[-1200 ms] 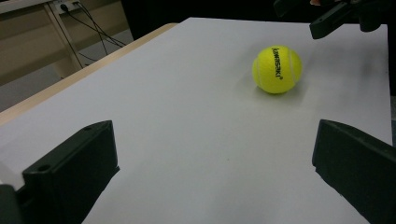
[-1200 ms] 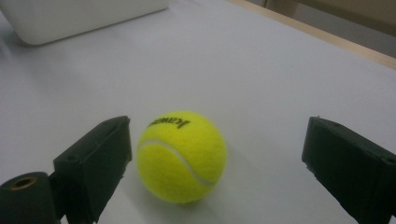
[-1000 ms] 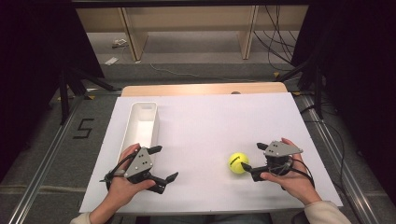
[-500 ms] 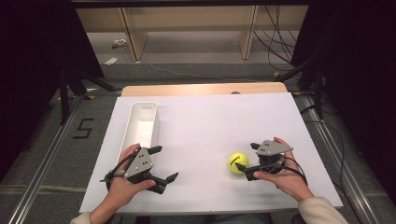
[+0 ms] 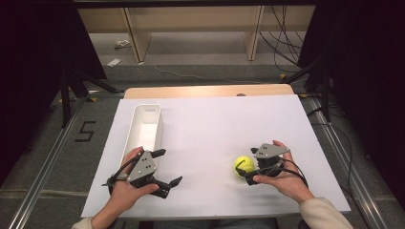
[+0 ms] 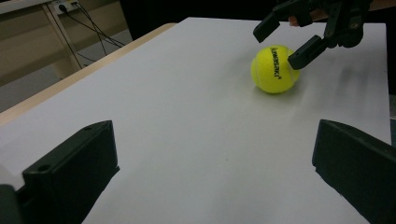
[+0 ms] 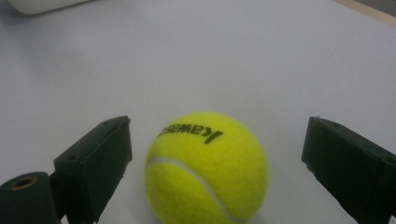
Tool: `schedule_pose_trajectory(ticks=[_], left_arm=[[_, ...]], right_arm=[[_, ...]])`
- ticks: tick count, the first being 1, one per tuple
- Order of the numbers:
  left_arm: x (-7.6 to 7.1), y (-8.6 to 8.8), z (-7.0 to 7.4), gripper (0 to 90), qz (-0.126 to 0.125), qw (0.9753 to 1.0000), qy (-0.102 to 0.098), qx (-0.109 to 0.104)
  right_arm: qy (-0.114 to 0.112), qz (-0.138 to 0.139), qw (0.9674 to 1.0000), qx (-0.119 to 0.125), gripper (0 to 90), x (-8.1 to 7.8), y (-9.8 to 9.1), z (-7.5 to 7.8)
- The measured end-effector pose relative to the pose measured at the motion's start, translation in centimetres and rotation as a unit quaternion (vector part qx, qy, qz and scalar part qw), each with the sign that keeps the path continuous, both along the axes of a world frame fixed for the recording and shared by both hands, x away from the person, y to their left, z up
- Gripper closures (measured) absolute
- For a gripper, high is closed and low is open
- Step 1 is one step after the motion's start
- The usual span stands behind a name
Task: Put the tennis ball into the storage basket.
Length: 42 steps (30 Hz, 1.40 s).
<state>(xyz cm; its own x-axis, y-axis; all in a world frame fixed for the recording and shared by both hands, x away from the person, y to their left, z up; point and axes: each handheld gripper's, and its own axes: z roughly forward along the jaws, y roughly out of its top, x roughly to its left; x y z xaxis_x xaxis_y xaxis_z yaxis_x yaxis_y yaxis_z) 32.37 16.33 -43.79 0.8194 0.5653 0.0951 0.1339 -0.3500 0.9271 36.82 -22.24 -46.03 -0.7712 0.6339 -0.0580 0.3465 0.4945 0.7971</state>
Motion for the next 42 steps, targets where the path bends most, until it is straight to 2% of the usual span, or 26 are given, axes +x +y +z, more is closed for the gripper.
schedule_pose_trajectory(ticks=[4,24,42], left_arm=[[0.0,0.0,0.0,0.0,0.000,1.0000,0.000,0.000],[0.0,0.0,0.0,0.0,-0.001,1.0000,-0.001,0.000],[0.0,0.0,0.0,0.0,-0.001,1.0000,-0.001,0.000]], right_arm=[[0.010,-0.001,0.9999,-0.005,9.1,0.1,0.3,-0.3],[0.030,0.015,0.9990,-0.029,10.4,0.7,1.3,-1.4],[0.040,0.022,0.9978,-0.048,13.3,1.0,1.8,-2.0]])
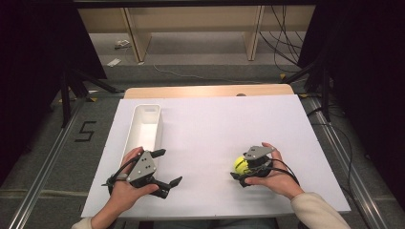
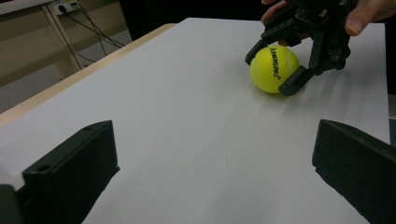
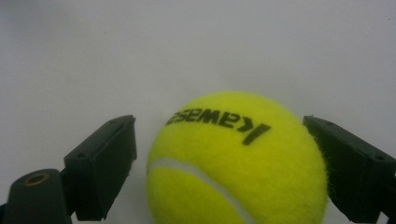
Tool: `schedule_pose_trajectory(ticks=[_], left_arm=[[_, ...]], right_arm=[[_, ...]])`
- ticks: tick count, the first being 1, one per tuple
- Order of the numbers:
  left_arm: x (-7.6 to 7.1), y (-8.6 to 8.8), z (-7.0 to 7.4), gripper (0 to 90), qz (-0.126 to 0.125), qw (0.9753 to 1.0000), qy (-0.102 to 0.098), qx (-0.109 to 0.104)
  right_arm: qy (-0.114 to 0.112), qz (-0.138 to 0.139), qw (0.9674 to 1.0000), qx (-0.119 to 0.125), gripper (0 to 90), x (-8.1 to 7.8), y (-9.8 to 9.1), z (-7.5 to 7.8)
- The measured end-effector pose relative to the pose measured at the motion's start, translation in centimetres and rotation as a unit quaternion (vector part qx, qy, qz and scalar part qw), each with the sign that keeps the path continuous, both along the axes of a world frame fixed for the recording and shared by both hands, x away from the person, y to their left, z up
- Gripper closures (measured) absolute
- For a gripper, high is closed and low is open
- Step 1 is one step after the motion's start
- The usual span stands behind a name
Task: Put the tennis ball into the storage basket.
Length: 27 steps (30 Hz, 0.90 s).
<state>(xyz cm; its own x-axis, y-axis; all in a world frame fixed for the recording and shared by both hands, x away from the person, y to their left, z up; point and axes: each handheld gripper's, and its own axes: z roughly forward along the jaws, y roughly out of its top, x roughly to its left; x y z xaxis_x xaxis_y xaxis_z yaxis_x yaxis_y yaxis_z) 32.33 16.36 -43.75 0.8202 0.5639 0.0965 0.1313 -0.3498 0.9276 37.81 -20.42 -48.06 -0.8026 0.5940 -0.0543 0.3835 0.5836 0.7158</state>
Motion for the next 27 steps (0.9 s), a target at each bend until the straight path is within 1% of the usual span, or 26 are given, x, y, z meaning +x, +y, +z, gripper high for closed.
schedule_pose_trajectory(ticks=[2,14,15,19,22,27], left_arm=[[-0.01,0.01,0.01,0.0,0.000,1.0000,0.000,0.000],[-0.02,0.02,0.02,0.0,0.000,1.0000,0.000,-0.001],[-0.02,0.03,0.02,0.0,0.000,1.0000,0.000,-0.001],[-0.02,0.02,0.03,0.0,0.000,1.0000,0.000,-0.001],[-0.03,0.04,0.04,0.0,0.000,1.0000,-0.001,-0.001],[-0.04,0.03,0.04,0.0,-0.001,1.0000,0.000,-0.001]], right_arm=[[0.001,-0.001,1.0000,-0.002,15.1,0.01,0.02,-0.02],[0.006,-0.003,0.9999,-0.011,16.8,0.30,0.02,-0.24],[0.005,-0.005,0.9999,-0.011,17.4,0.34,0.03,-0.29],[0.010,-0.009,0.9998,-0.018,21.1,0.40,0.02,-0.44],[0.009,-0.011,0.9997,-0.018,24.2,0.45,0.00,-0.39],[0.010,-0.011,0.9997,-0.020,25.3,0.45,0.03,-0.33]])
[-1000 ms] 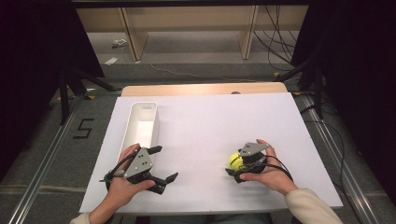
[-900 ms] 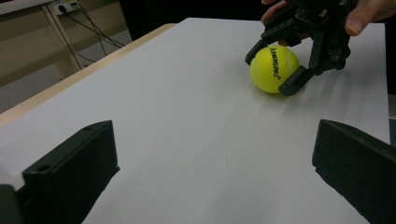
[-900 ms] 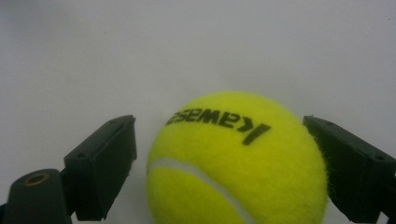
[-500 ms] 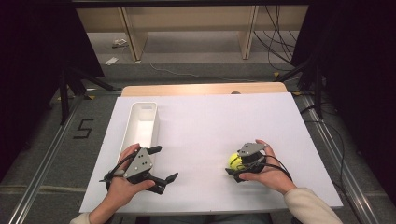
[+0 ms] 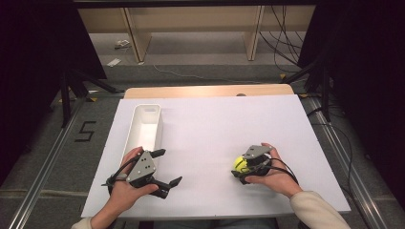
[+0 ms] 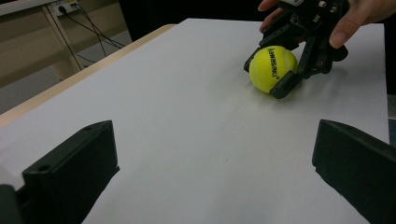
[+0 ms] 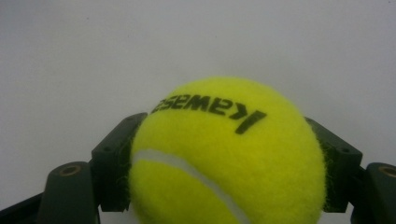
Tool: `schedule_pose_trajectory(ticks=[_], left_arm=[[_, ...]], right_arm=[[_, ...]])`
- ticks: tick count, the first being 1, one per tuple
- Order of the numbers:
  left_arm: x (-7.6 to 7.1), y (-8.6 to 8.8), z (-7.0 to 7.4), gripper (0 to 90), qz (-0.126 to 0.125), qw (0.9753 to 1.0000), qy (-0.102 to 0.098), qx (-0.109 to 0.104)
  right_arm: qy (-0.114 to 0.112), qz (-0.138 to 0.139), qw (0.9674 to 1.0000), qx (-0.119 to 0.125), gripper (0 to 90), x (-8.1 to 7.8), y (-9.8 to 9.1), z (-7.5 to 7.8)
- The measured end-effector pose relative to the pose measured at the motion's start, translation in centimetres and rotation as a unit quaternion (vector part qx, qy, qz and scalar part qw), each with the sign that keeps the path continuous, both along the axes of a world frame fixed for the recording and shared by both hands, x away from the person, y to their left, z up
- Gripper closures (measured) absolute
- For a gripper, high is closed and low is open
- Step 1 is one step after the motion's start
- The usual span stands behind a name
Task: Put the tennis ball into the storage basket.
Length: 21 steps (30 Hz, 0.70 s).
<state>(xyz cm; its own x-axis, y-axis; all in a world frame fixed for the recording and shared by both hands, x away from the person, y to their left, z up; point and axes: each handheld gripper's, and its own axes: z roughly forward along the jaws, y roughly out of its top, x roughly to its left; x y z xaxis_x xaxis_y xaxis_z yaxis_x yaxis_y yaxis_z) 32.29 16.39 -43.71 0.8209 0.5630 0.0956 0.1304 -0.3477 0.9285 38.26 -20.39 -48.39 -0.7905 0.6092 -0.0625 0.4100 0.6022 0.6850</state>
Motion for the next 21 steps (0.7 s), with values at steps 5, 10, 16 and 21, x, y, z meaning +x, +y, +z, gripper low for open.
schedule_pose_trajectory(ticks=[5,10,16,21], left_arm=[[0.0,0.0,0.0,0.0,0.000,1.0000,-0.001,0.000],[0.0,0.0,0.0,0.0,0.000,1.0000,-0.001,-0.001],[0.0,0.0,0.0,0.0,0.001,1.0000,-0.001,0.000],[0.0,0.1,0.0,0.0,0.001,1.0000,-0.001,-0.001]], right_arm=[[-0.001,-0.001,1.0000,-0.001,25.7,0.0,-0.1,0.1],[-0.005,-0.008,0.9999,0.009,25.8,0.1,-0.1,0.5],[-0.012,-0.010,0.9997,0.020,25.9,0.0,-0.1,0.9],[-0.018,-0.012,0.9994,0.026,25.9,0.1,-0.2,1.1]])
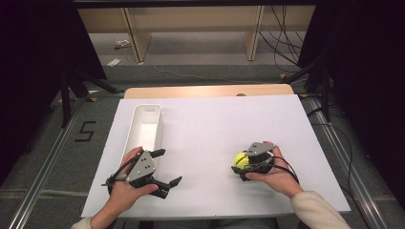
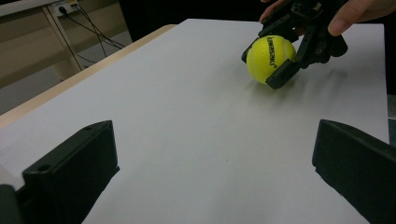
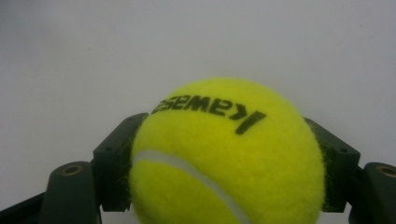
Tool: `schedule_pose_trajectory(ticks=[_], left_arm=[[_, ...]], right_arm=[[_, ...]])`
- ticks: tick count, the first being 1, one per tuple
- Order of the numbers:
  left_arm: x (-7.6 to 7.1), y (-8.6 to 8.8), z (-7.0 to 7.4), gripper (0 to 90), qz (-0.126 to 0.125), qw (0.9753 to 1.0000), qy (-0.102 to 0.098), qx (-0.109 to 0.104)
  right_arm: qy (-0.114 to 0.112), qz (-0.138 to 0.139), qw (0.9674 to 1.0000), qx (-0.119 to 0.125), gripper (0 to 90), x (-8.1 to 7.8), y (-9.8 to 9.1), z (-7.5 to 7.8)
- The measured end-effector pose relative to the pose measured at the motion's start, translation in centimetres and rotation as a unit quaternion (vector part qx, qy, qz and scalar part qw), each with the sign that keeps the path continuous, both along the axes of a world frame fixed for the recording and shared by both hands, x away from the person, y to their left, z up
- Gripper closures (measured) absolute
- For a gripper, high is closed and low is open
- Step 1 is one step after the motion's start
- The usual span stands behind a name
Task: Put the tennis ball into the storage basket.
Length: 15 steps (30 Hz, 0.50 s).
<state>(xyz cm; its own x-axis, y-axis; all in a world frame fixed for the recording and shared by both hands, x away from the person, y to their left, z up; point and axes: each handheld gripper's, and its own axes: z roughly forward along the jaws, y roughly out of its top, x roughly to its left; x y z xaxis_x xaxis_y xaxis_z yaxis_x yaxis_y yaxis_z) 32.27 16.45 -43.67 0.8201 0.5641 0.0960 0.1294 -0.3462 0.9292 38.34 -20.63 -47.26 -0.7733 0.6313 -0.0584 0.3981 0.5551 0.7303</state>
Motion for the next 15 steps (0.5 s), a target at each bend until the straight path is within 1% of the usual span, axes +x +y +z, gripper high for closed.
schedule_pose_trajectory(ticks=[8,9,15], left_arm=[[0.00,0.01,0.01,0.0,0.000,1.0000,0.000,0.000],[0.00,0.01,0.01,0.0,0.001,1.0000,0.000,0.000],[0.02,0.02,0.01,0.0,0.000,1.0000,-0.001,0.000]], right_arm=[[-0.006,-0.005,0.9999,0.011,26.0,0.02,-0.10,0.38],[-0.007,-0.006,0.9998,0.015,26.0,0.04,-0.15,0.49],[-0.012,-0.009,0.9997,0.021,26.0,0.04,-0.23,0.74]])
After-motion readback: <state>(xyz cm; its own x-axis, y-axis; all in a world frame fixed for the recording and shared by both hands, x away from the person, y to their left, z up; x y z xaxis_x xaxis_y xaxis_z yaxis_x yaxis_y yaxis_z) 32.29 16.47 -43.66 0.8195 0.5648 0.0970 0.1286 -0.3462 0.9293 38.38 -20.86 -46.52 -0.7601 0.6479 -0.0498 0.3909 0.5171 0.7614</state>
